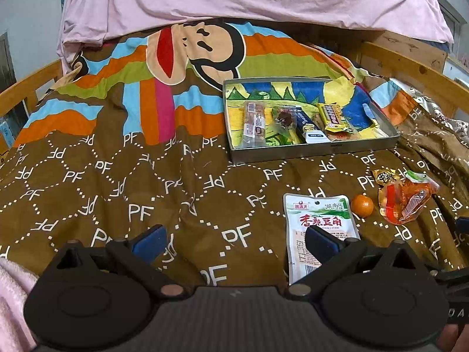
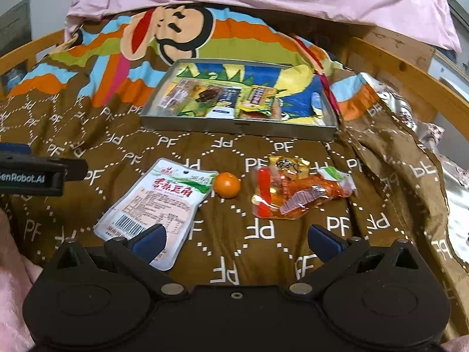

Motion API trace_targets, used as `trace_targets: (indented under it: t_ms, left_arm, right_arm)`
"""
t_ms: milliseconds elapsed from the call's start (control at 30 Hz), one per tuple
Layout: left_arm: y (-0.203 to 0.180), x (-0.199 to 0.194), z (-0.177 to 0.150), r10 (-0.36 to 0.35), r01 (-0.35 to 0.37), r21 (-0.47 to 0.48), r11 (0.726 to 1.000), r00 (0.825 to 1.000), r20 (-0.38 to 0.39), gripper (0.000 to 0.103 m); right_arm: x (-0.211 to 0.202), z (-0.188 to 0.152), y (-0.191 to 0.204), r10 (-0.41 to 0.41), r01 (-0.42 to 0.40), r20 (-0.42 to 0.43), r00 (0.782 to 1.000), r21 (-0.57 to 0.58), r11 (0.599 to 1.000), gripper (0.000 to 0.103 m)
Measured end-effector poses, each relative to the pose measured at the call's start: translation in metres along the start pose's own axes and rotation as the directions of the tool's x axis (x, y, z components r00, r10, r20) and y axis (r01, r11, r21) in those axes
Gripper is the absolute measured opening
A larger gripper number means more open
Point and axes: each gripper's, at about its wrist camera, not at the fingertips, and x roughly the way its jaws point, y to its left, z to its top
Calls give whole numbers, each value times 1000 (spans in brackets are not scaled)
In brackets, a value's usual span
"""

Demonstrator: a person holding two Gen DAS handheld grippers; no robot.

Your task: Organize snacks

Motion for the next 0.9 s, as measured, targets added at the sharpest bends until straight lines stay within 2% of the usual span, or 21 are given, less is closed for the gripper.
trace_targets:
  t_ms: [100, 233, 567, 767, 833, 900]
  left_arm:
    - [2, 1, 0, 23, -23, -17, 1000, 1000, -13, 103]
    - [3, 4, 1, 11, -12, -21, 1000, 999, -42, 103]
    - [-3, 19, 4, -33, 34, 4, 999, 993, -111, 103]
    - [-13, 32, 8, -84, 94, 57, 994, 984, -158, 103]
    - [-16, 38, 10, -130, 146, 70, 987, 973, -192, 103]
    - [-21, 43, 11, -173, 195, 83, 977, 960, -222, 103]
  right_arm:
    - [2, 0, 6, 6, -6, -13, 1000, -34, 999, 102]
    - [2, 0, 11, 25, -26, -15, 1000, -64, 998, 102]
    - [8, 6, 7, 86, -88, -54, 995, -30, 996, 102]
    - [13, 14, -8, 78, -77, -61, 995, 22, 997, 102]
    - [16, 16, -13, 52, -50, -60, 997, 28, 998, 102]
    - [19, 20, -21, 61, -58, -62, 996, 48, 997, 102]
